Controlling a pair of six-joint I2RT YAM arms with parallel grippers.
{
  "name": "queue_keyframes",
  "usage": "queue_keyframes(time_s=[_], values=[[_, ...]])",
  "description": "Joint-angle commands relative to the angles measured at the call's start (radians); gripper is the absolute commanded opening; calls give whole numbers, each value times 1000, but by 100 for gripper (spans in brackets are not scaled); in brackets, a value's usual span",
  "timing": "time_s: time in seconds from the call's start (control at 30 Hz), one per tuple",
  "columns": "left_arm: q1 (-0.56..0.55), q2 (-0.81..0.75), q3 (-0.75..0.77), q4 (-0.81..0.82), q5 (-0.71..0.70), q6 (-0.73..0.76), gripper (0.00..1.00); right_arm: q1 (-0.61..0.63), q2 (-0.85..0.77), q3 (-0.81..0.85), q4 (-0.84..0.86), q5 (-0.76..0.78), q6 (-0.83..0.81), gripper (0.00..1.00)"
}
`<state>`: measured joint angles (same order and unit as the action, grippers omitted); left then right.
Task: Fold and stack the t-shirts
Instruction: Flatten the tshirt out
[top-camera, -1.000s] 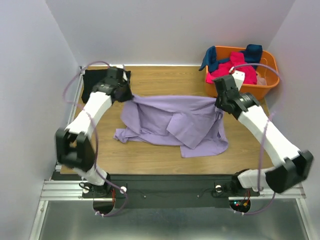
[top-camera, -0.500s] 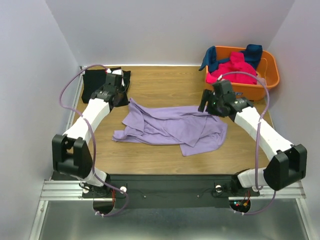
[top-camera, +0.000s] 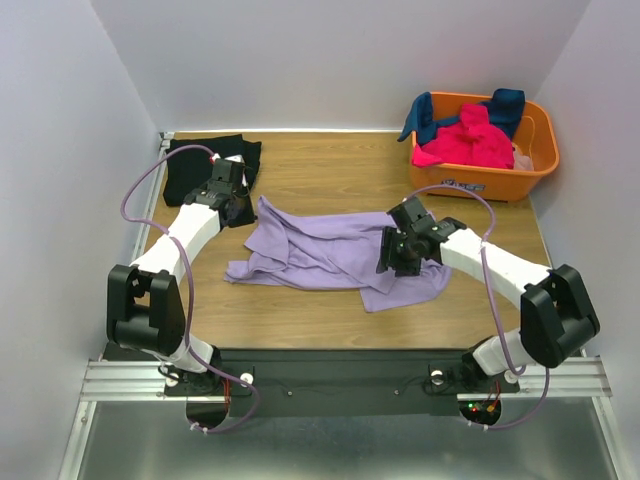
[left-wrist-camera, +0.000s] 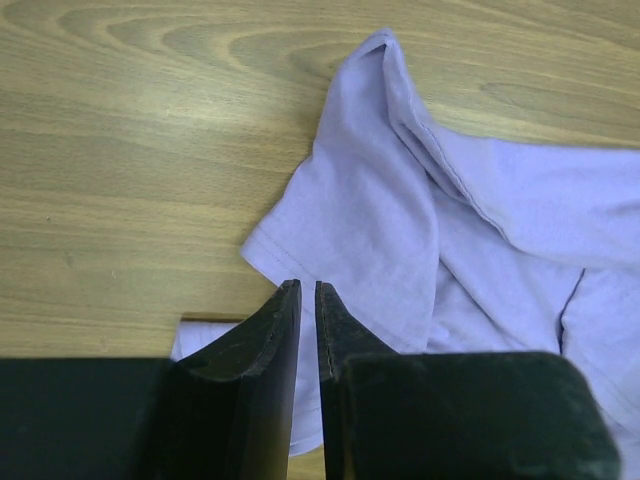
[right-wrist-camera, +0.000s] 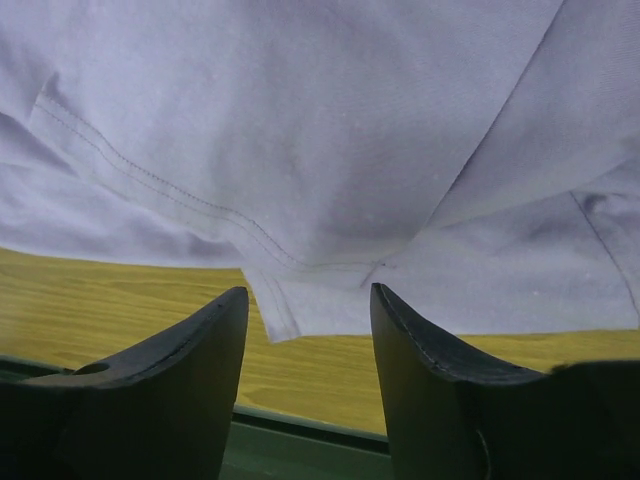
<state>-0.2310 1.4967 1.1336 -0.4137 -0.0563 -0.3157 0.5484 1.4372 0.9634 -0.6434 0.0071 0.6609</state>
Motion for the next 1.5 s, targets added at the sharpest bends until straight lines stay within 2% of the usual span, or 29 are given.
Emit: queue_keyframes(time_s=[0.0, 0.43, 0.7, 1.07, 1.47], values=[[10, -15, 38, 16, 10, 0, 24, -2, 14, -23, 27, 19, 25, 57], [16, -38, -18, 24, 13, -22, 24, 22, 55, -101, 60, -2, 9, 54], [18, -39, -12, 16, 12, -23, 24, 80, 114, -55, 70, 11, -4, 52], [22, -41, -24, 15, 16, -22, 24, 94, 140, -9, 79, 74, -15, 49], [22, -41, -31, 15, 23, -23, 24, 93, 111, 58, -10, 169, 31, 49]])
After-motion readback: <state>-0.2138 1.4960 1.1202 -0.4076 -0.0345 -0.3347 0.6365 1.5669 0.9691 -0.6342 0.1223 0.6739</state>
